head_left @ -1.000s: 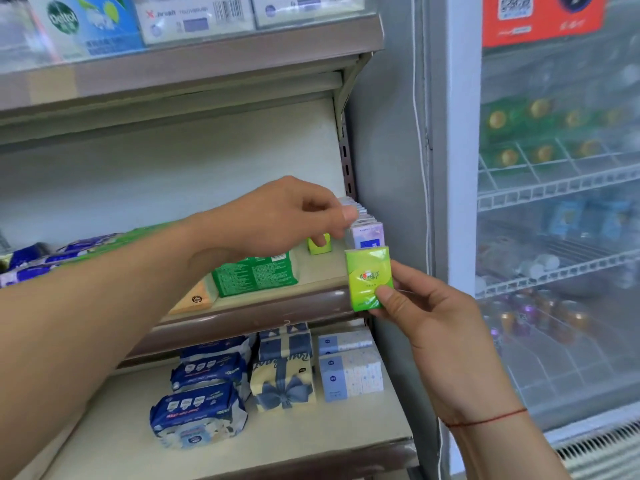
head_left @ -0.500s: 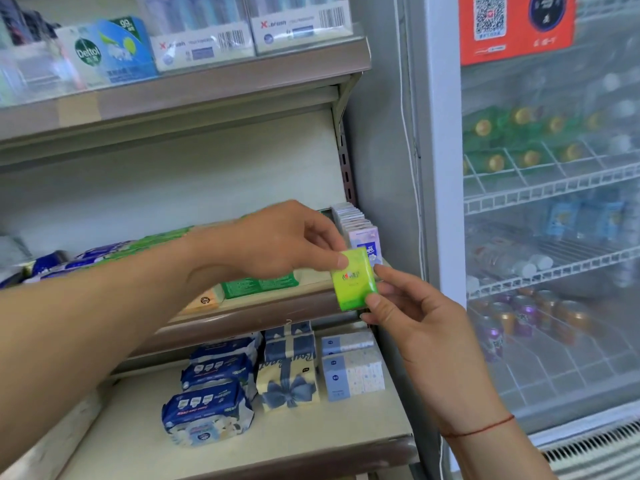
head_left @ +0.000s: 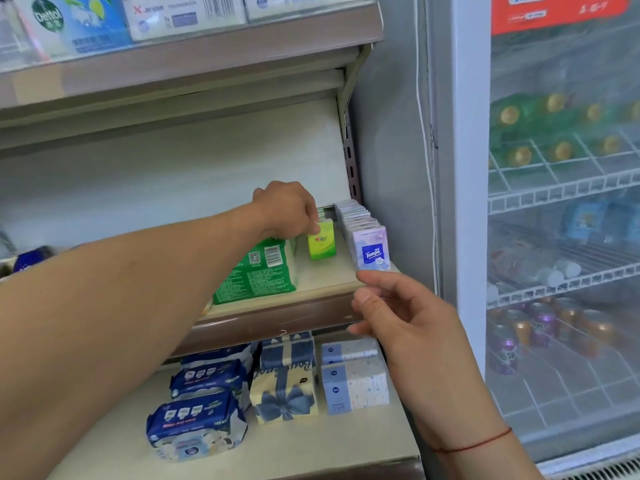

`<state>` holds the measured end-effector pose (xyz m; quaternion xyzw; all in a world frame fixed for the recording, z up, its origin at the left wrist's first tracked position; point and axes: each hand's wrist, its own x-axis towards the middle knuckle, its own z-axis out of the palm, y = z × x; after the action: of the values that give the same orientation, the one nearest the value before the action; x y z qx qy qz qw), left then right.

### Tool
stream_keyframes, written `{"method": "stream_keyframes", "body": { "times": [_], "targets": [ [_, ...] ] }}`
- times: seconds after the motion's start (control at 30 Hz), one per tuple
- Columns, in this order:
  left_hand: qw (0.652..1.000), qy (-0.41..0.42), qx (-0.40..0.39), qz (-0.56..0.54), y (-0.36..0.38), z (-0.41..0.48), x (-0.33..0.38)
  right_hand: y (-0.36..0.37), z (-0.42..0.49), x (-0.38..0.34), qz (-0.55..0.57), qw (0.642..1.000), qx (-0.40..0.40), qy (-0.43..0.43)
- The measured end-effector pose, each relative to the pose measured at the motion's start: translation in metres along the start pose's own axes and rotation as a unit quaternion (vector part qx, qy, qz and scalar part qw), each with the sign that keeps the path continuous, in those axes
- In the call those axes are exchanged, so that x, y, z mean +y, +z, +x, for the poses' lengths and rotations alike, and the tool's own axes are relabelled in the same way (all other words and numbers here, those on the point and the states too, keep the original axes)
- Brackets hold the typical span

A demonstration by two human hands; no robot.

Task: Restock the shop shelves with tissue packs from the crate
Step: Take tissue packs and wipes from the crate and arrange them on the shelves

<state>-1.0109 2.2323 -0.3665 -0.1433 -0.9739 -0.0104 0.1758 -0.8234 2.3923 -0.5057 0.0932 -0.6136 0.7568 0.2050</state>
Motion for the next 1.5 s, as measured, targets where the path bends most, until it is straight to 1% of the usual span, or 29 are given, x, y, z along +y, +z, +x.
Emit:
{"method": "stream_keyframes", "body": {
  "times": [0.3, 0.5, 0.8, 1.07, 1.13, 1.2, 1.27, 1.33, 1.4, 1.5],
  "targets": [
    [0.996, -0.027, -0.056, 0.065, 0.017, 0.021, 0.003, 0.008, 0.006, 0.002, 0.01, 1.0, 0.0, -0.006],
    [0.995, -0.036, -0.06, 0.075, 0.022, 0.026, 0.002, 0.01, 0.008, 0.004, 0.018, 1.0, 0.008, -0.001],
    [0.995, -0.028, -0.072, 0.068, 0.022, 0.028, 0.002, 0.009, 0.008, 0.006, 0.016, 1.0, 0.009, -0.002],
    [0.992, -0.022, -0.087, 0.093, 0.013, 0.024, 0.007, 0.009, 0.008, 0.004, 0.026, 1.0, 0.006, -0.003],
    [0.994, -0.015, -0.065, 0.086, 0.002, 0.016, 0.01, 0.009, 0.009, 0.004, 0.027, 1.0, 0.008, -0.006],
    [0.998, -0.002, -0.017, 0.063, -0.01, 0.003, 0.01, 0.008, 0.008, 0.003, 0.016, 1.0, 0.009, -0.012],
    [0.999, 0.0, 0.051, -0.015, -0.02, -0.017, 0.007, 0.008, 0.006, 0.001, 0.003, 1.0, 0.008, -0.021],
    [0.989, 0.006, 0.109, -0.095, -0.029, -0.052, 0.001, 0.013, 0.002, -0.001, 0.0, 1.0, -0.003, -0.025],
    [0.978, 0.004, 0.148, -0.144, -0.036, -0.097, -0.01, 0.025, -0.006, -0.003, 0.003, 0.999, -0.028, -0.023],
    [0.964, -0.006, 0.171, -0.205, -0.036, -0.162, -0.032, 0.046, -0.025, -0.003, 0.006, 0.997, -0.067, -0.024]
  ]
}}
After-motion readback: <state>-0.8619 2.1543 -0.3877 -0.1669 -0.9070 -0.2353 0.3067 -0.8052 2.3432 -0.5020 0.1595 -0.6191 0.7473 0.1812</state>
